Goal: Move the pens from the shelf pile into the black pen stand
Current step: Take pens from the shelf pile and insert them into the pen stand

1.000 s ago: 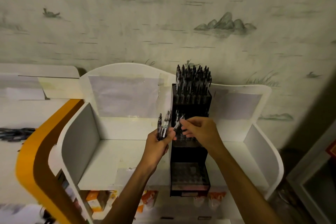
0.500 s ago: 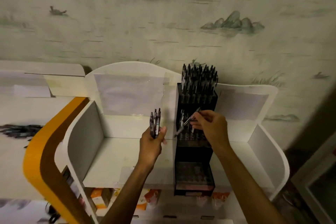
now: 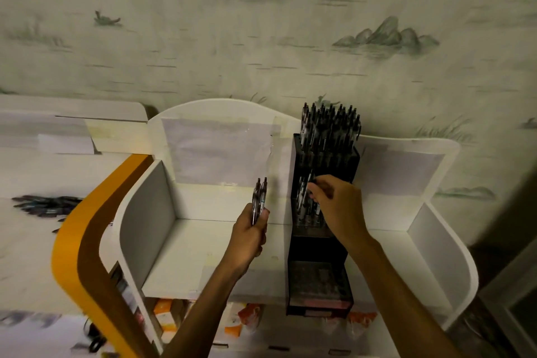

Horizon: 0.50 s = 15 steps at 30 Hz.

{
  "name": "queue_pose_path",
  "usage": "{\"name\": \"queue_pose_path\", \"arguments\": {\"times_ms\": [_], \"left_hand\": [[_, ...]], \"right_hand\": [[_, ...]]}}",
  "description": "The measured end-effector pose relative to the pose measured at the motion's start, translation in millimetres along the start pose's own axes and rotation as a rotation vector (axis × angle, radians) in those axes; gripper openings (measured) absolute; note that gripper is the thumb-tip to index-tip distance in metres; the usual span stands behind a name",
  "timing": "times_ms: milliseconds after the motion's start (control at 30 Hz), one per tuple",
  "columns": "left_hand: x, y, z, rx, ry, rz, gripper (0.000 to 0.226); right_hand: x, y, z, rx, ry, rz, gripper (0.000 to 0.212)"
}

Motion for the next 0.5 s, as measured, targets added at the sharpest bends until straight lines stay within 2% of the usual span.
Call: {"name": "queue_pose_path", "arguments": {"times_ms": [167, 367, 500], "left_hand": [[-3.1, 6.5, -0.6, 0.098, 0.019, -0.077, 0.022], [0.8, 4.2, 0.3, 0.057, 0.010, -0.032, 0.025], [3.1, 3.1, 3.4, 0.048, 0.017, -0.042, 0.026]], "right_hand": [[5.7, 2.3, 4.9, 0.008, -0.023, 0.014, 0.014], [17.6, 8.3, 20.0, 0.073, -0.129, 0.056, 0.016], [19.6, 12.8, 23.0, 0.116, -0.140, 0.058, 0.016]]}}
Point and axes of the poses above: each hand's wrist, its own z-axis away from the middle knuckle, its own x-axis out of the palm, y = z × x, the point moved 7 cm from there along -z, towards the middle knuckle
